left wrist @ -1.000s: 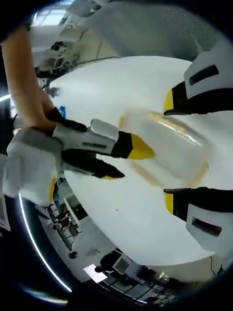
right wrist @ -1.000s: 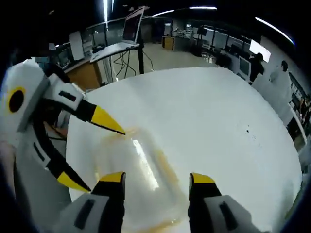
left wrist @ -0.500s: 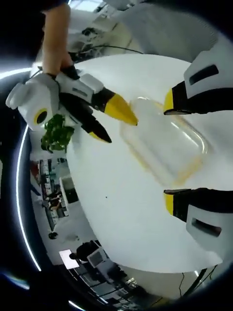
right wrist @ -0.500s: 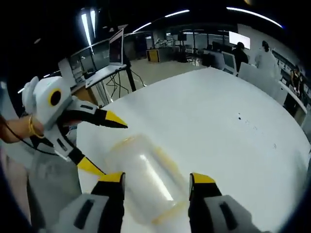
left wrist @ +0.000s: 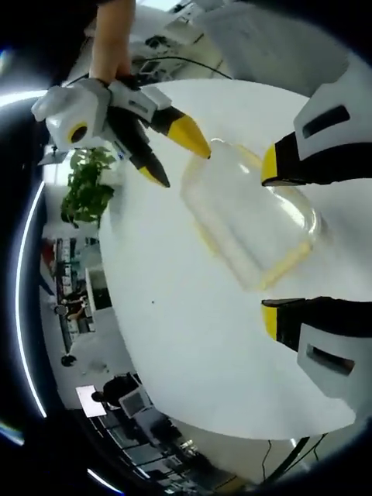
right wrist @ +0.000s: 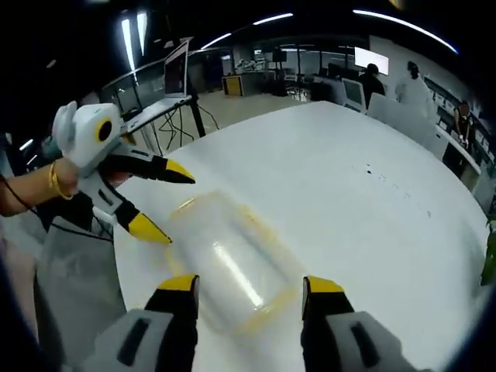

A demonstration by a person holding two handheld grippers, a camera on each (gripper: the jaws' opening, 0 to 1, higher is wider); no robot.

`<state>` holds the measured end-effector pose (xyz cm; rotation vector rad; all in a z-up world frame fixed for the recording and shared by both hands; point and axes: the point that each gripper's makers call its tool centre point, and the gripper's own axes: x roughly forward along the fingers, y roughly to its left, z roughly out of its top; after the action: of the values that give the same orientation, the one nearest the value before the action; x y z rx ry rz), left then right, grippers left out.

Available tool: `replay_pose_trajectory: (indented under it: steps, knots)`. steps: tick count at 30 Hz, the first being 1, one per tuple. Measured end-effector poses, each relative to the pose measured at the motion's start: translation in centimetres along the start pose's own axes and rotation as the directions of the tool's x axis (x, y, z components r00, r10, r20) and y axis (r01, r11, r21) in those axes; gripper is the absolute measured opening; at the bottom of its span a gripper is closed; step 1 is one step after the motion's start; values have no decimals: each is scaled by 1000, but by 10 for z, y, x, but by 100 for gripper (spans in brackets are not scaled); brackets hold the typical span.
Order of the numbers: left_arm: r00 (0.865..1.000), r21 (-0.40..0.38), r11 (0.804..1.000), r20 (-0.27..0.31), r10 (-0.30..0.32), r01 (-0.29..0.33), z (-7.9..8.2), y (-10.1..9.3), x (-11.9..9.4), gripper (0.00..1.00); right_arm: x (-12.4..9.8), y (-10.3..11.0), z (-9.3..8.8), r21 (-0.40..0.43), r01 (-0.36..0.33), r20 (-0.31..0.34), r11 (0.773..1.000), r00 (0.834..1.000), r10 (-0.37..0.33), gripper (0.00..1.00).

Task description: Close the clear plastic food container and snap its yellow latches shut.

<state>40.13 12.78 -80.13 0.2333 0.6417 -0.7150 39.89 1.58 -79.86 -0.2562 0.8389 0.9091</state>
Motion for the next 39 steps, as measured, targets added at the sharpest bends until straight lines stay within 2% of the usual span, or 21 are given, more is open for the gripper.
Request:
replay_pose_trajectory:
  steps: [9, 10, 11, 13, 19, 23, 26, 27, 31, 33, 39]
  knots:
    - [1000, -54, 999, -19, 9, -10, -7, 2, 2, 56, -1, -1, -14, 31, 28, -14, 999, 1000, -28, 51]
    - [1000, -87, 996, -15, 13, -14, -7, 3, 4, 56, -2, -5, -18, -22, 56, -34, 998, 998, -57, 51]
    - [1000, -78, 997, -17, 11, -12, -7, 4, 4, 56, -2, -5, -20, -52, 65, -45, 997, 997, -67, 50]
    - [1000, -97, 995, -17, 8, -10, -8, 3, 4, 55, 0, -1, -23, -64, 64, -54, 996, 996, -68, 50]
    - [1000, -151, 988, -7, -27, 25, -9, -3, 6, 48, 2, 0, -25, 41, 45, -19, 998, 999, -44, 48]
    - [1000, -168, 985, -2, -27, 26, -10, -3, 6, 47, 2, 2, -25, 51, 40, -8, 998, 999, -40, 46]
    - [1000, -187, 982, -3, -30, 29, -10, -3, 7, 48, 2, 3, -21, -52, 51, 5, 997, 999, -51, 46]
    - [1000, -188, 982, -3, -31, 30, -10, -3, 7, 48, 2, 5, -21, -58, 50, 1, 997, 999, -50, 46]
    - [1000, -208, 978, -3, -31, 30, -11, -3, 8, 48, 2, 3, -21, -34, 52, -7, 998, 999, -52, 45]
    - [1000, -214, 977, 0, -28, 27, -10, -4, 8, 48, 2, 4, -24, 22, 38, -6, 999, 999, -38, 44]
    - [999, -215, 976, 14, -35, 37, -9, -6, 10, 48, 1, 1, -27, 49, 24, 16, 999, 1000, -25, 44]
